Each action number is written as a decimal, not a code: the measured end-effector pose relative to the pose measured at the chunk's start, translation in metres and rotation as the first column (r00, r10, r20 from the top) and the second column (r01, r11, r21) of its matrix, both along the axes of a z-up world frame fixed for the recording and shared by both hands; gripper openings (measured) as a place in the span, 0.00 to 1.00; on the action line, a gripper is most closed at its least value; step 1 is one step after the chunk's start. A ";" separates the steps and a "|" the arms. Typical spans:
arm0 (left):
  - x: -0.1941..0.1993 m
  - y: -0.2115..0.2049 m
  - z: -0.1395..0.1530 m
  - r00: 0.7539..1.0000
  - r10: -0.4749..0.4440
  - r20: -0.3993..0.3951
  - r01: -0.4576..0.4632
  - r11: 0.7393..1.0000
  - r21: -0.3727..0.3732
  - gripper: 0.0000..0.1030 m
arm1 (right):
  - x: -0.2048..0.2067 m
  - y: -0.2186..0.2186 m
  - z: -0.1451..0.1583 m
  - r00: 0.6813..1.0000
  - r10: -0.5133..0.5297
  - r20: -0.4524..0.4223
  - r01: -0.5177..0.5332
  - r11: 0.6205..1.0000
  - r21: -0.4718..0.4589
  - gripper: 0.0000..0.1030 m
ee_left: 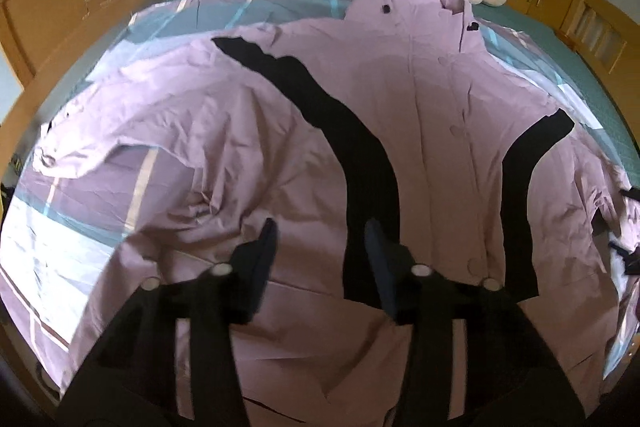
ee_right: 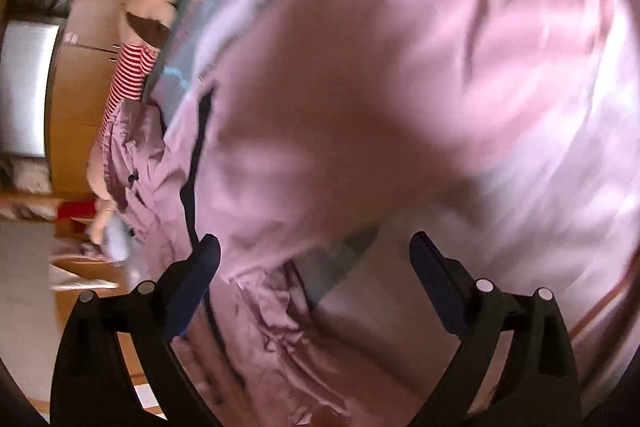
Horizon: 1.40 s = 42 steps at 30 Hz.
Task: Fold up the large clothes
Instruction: 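Grasp the jacket side edge with the right gripper and fold it toward the zipper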
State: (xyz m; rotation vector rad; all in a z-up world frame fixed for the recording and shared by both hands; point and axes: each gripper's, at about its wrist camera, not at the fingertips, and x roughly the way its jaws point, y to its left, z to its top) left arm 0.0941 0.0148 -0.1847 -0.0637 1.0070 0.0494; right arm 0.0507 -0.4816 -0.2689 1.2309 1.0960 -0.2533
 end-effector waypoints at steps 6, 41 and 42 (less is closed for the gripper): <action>-0.003 -0.006 0.001 1.000 -0.013 0.017 0.013 0.999 0.035 0.93 | 0.004 -0.007 -0.007 0.999 -0.050 0.006 0.050 0.997 0.053 0.95; 0.005 -0.003 -0.028 0.993 -0.025 -0.116 0.022 0.999 -0.026 0.94 | -0.006 -0.063 0.038 0.926 -0.267 0.266 0.332 0.913 -0.237 0.10; 0.005 -0.003 -0.027 0.993 -0.024 -0.115 0.022 0.999 -0.025 0.94 | -0.005 -0.056 0.054 0.919 -0.243 0.311 0.333 0.901 -0.279 0.08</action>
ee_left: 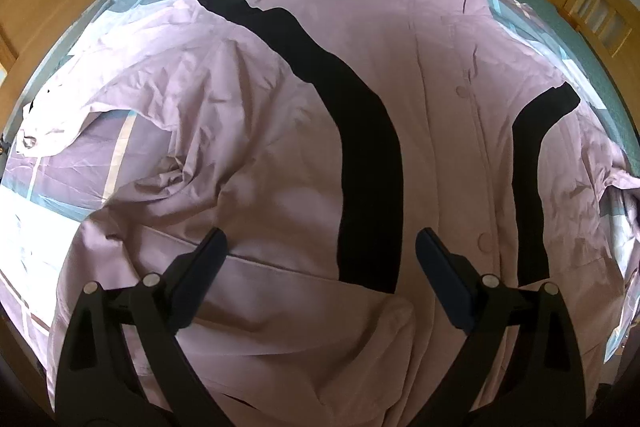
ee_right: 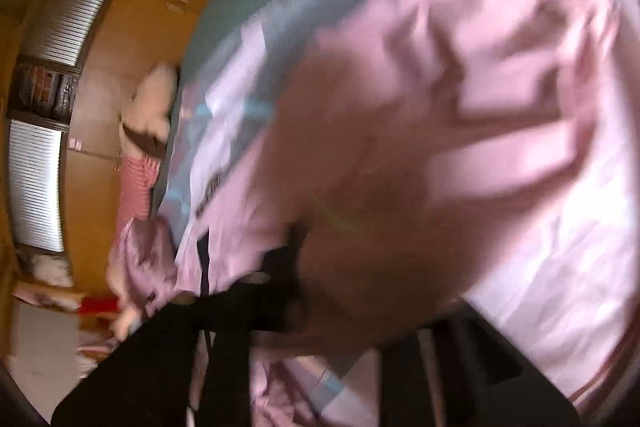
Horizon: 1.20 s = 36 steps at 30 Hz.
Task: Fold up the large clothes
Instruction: 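Grasp the jacket side edge with the right gripper and fold it toward the zipper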
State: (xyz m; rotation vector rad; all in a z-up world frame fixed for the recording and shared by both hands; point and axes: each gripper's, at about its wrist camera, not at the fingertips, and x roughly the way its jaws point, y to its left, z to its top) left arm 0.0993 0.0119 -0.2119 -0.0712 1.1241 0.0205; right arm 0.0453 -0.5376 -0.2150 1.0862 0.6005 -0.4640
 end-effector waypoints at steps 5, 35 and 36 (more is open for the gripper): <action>0.000 -0.001 0.002 1.000 0.004 0.006 -0.004 1.000 0.003 0.94 | 0.009 0.053 0.072 0.939 0.224 0.260 -0.196 0.972 -0.131 0.07; 0.004 0.032 0.002 0.988 0.157 0.013 -0.157 0.988 0.006 0.97 | -0.019 0.442 0.002 0.196 0.627 -0.754 -0.796 -0.348 -0.496 0.83; 0.005 0.032 0.001 0.988 0.156 0.012 -0.156 0.988 0.009 0.97 | -0.022 0.447 -0.012 0.167 0.580 -0.798 -0.805 -0.387 -0.449 0.83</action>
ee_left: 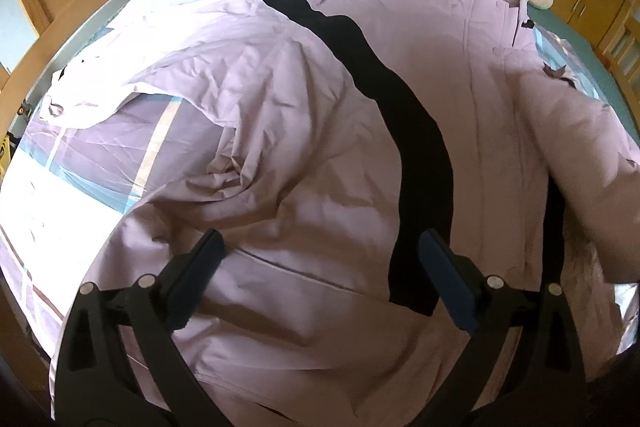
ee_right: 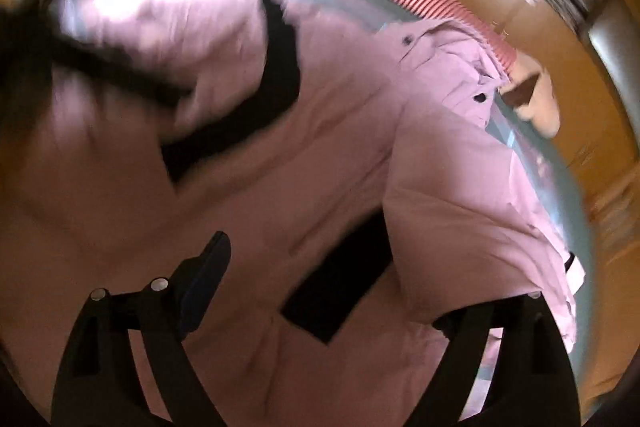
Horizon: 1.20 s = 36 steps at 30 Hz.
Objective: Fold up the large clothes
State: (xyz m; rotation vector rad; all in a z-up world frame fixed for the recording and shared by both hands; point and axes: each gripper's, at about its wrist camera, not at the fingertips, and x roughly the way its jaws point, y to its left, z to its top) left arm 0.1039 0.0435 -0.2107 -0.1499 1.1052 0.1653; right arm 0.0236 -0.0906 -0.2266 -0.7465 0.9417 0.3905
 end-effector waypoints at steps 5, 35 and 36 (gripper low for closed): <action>0.002 -0.001 -0.003 1.000 0.001 -0.009 -0.001 1.000 0.005 0.98 | -0.013 -0.002 -0.002 0.997 -0.035 -0.065 0.034 0.999 -0.014 0.84; -0.002 0.029 0.015 0.996 0.080 0.047 -0.071 0.983 -0.169 0.98 | -0.029 0.003 0.087 0.915 -0.066 0.398 -0.082 0.936 0.343 0.83; -0.002 0.029 0.014 0.996 0.079 0.041 -0.071 0.983 -0.169 0.98 | -0.019 -0.014 0.095 0.898 -0.163 0.408 -0.005 0.925 0.381 0.85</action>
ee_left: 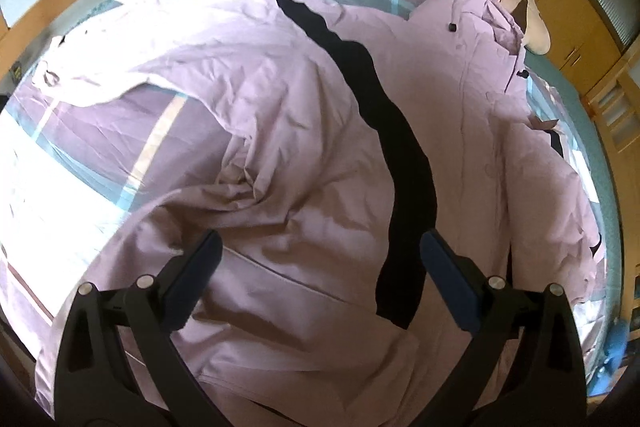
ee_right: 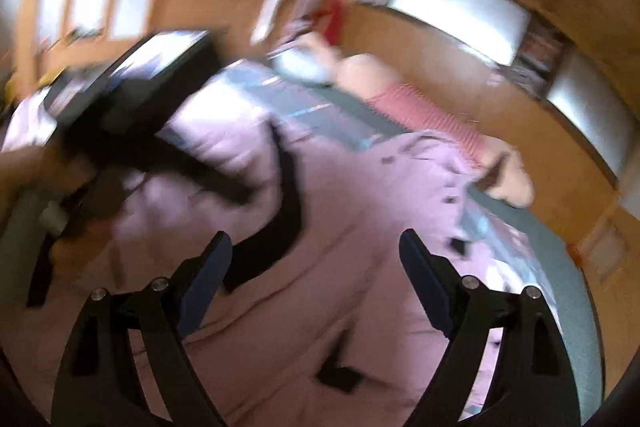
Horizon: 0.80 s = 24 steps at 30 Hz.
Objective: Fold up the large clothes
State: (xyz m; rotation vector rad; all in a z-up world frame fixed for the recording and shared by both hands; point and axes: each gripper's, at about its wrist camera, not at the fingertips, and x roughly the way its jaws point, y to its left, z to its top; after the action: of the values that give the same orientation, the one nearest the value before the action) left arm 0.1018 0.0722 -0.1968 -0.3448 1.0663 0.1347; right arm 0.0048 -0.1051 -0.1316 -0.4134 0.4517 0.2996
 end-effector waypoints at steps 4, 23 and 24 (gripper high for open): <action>0.001 -0.011 -0.004 0.999 -0.036 -0.018 0.037 0.999 0.036 0.98 | 0.056 -0.091 0.003 0.909 -0.399 -0.120 0.414 0.897 0.153 0.97; 0.002 -0.021 -0.008 0.997 -0.063 -0.035 0.066 0.994 0.083 0.98 | 0.090 -0.171 -0.052 0.779 -0.257 -0.572 0.576 0.654 0.491 0.00; 0.001 -0.021 -0.008 0.997 -0.063 -0.035 0.066 0.994 0.083 0.98 | 0.090 -0.169 -0.048 0.789 -0.249 -0.562 0.563 0.659 0.498 0.00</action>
State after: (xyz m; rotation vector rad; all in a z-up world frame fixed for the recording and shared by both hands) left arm 0.1032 0.0513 -0.2047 -0.2328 1.0988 0.1277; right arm 0.0949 -0.2738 -0.1792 0.4759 0.8483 0.0723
